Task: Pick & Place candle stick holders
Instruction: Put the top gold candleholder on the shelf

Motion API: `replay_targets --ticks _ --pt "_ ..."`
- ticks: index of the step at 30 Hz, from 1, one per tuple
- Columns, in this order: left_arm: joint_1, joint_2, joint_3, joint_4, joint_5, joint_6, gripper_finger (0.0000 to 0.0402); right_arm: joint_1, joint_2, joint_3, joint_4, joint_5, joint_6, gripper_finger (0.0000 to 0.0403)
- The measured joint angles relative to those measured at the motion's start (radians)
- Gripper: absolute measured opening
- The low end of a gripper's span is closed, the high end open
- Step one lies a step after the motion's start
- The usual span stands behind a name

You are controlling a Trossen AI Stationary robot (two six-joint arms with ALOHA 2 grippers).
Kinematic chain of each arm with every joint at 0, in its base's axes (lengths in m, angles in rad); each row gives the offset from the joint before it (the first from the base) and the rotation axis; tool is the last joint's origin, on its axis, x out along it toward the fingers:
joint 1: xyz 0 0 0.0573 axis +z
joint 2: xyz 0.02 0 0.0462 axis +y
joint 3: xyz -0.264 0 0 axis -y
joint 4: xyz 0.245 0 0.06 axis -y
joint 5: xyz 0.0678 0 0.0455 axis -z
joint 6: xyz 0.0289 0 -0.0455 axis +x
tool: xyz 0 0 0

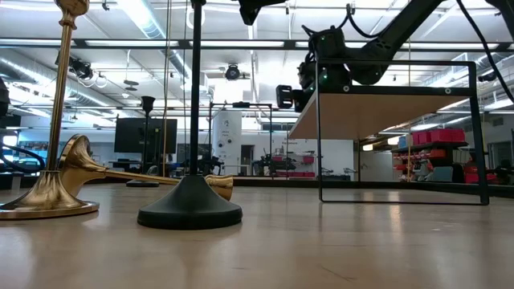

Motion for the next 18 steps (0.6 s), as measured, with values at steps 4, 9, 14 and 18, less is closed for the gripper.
replay_targets --ticks 4,9,14,18 --pt "0.000 0.000 0.000 0.000 0.000 -0.001 0.0064 0.003 -0.029 0.000 -0.044 0.001 0.005 0.0049" --pt "0.000 0.000 0.000 0.000 -0.002 -0.002 0.0064 0.022 -0.061 0.000 -0.099 -0.001 0.002 0.0073" --pt "0.000 0.000 0.000 0.000 -0.003 -0.021 0.0064 0.046 -0.081 0.000 -0.165 0.001 -0.004 0.0118" --pt "0.000 0.000 0.000 0.000 -0.003 -0.027 0.0064 0.062 -0.101 0.000 -0.225 0.001 0.002 0.0159"
